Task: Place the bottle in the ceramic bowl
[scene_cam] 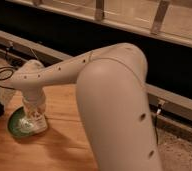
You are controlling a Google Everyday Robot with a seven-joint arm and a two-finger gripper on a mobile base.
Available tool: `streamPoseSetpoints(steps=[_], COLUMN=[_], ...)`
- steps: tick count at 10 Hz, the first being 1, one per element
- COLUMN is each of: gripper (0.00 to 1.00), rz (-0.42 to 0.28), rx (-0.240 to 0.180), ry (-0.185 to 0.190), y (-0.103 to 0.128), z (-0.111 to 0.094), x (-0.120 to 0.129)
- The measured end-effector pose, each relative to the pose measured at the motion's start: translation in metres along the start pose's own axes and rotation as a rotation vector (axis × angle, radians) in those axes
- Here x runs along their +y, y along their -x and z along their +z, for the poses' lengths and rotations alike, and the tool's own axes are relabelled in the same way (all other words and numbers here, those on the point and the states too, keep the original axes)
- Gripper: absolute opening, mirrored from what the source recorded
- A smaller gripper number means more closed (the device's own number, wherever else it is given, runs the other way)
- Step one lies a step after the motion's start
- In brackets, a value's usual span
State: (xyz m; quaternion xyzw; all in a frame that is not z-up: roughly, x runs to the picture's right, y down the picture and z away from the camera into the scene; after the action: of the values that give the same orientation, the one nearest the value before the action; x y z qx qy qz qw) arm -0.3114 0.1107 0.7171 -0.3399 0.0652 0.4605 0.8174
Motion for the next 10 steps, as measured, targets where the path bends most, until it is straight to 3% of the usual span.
streamPoseSetpoints(steps=[3, 5, 6, 10], gripper=[0.0, 0.01, 0.06, 0.46], rz=[-0.186, -0.22, -0.215, -0.215], rx=[0.002, 0.002, 0.001, 0.001], ry=[0.026, 0.027, 0.025, 0.024], y=[0.043, 0.05, 0.051, 0.051], z=[0.016, 0.02, 0.02, 0.02], x=[0.069, 0.08, 0.077, 0.077])
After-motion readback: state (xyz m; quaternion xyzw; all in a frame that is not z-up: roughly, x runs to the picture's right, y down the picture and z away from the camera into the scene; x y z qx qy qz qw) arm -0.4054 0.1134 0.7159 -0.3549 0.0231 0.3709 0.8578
